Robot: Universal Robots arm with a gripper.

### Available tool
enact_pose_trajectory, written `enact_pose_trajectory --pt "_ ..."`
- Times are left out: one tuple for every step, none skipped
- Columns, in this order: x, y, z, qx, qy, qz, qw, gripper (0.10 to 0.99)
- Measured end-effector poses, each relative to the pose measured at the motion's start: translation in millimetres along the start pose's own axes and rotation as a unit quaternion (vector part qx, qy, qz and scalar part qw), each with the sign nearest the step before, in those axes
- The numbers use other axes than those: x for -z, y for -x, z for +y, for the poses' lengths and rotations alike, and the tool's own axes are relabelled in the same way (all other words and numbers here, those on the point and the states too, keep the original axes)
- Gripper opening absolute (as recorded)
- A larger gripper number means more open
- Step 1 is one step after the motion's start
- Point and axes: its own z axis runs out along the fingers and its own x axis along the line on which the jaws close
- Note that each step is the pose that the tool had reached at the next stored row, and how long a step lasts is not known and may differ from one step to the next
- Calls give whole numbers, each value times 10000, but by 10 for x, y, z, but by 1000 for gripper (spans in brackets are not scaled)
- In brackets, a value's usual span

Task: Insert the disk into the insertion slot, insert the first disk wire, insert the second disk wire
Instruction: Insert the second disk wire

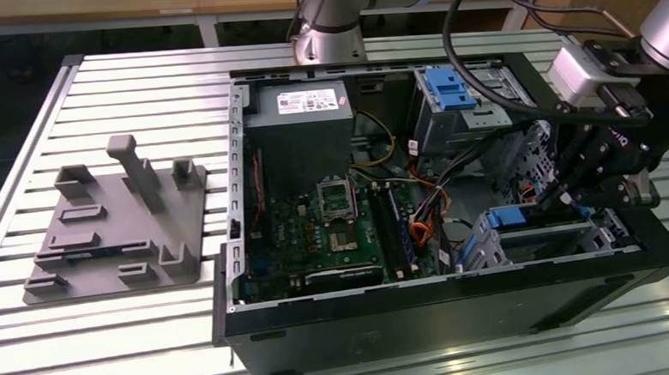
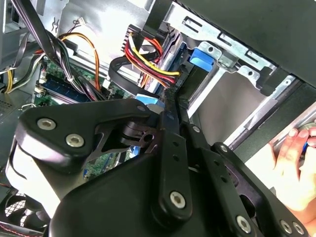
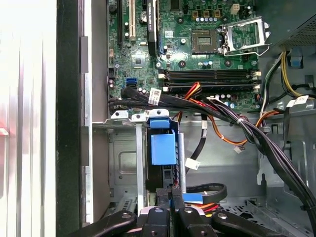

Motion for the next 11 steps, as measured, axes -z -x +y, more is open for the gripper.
enact_pose_trajectory --pt "-2 23 2 2 0 -1 10000 141" --pt "-1 32 3 2 0 -1 10000 141" --pt "-1 37 3 2 0 1 10000 141" --pt "-2 37 3 2 0 3 10000 141" --pt "-3 37 3 1 0 6 10000 141" --pt "-5 37 3 1 0 8 10000 141" --pt "-7 37 3 1 0 11 10000 141" --pt "-9 37 3 1 -1 15 10000 141" --pt "-11 37 3 0 -1 21 10000 141" --pt "-14 37 2 0 -1 26 10000 141" --pt "-19 37 2 0 -2 30 10000 141"
